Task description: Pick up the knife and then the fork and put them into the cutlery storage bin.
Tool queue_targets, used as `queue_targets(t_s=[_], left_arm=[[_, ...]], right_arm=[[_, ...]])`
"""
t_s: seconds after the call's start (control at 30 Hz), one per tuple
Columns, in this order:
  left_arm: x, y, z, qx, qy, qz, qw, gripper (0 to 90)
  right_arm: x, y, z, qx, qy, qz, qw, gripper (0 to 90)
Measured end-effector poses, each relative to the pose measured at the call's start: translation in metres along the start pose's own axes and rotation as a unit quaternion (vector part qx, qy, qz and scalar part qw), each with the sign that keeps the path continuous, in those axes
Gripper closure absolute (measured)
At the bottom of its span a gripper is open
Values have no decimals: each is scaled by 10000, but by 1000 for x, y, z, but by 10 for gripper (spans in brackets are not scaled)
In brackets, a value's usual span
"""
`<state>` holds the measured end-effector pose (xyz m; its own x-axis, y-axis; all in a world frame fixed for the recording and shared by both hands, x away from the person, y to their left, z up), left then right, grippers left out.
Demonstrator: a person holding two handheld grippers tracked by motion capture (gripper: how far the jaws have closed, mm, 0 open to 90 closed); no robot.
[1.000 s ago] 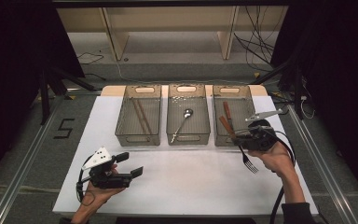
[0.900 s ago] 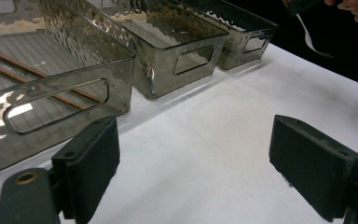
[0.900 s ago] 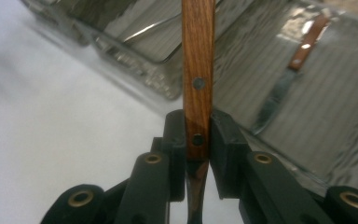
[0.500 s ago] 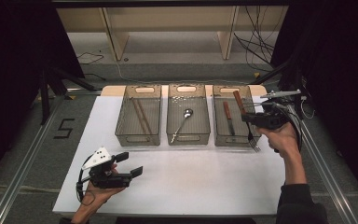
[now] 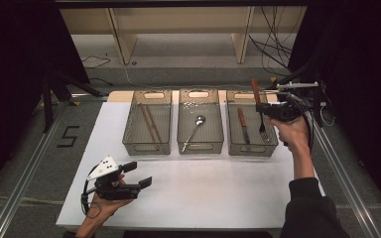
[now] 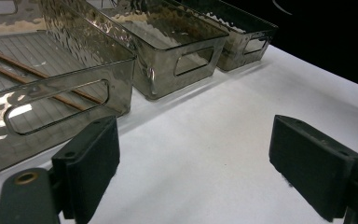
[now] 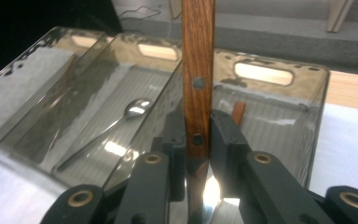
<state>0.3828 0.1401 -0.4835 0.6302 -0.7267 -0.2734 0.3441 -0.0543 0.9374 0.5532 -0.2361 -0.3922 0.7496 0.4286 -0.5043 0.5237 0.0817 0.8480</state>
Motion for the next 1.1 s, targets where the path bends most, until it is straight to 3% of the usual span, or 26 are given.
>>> queue_targets(t_s=[0.57, 1.1], left_arm=[[-1, 1, 1, -23, -9, 18, 10000, 157], [-2, 2, 0, -53, 1, 60, 10000, 157]], right_arm=[[34, -3, 18, 393, -289, -5, 9988, 779], [50, -15, 23, 464, -504, -35, 9976, 778]])
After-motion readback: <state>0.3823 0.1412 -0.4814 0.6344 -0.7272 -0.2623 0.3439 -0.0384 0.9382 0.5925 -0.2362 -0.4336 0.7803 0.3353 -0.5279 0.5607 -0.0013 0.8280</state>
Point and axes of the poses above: each handheld gripper's, and its own axes: x roughly forward along the jaws, y roughly out of its top, z roughly to its right, the point moved 10 cm from there along x, roughly forward along the jaws, and after that the axes turned 6 degrees about z, right-handed, at the moved point
